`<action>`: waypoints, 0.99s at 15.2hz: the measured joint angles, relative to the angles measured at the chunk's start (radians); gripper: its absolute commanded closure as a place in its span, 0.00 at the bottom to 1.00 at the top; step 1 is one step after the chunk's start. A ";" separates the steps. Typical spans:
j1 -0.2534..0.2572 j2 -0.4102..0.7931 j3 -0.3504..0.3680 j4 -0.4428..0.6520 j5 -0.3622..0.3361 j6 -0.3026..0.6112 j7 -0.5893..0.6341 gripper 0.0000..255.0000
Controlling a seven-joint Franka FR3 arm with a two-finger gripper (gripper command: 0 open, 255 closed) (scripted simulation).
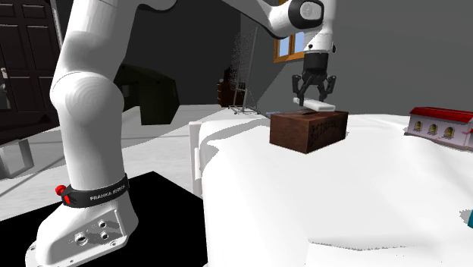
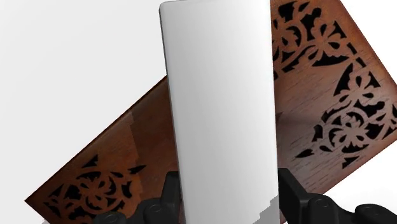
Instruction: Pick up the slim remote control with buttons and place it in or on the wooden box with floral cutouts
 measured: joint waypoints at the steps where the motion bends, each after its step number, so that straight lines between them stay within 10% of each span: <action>1: -0.001 0.005 0.001 -0.008 0.002 0.012 -0.002 1.00; 10: 0.001 0.011 0.003 -0.042 0.007 0.055 -0.006 1.00; 11: 0.001 0.011 0.003 -0.042 0.007 0.055 -0.006 0.00; 15: 0.000 0.013 0.003 -0.043 0.007 0.056 -0.006 0.00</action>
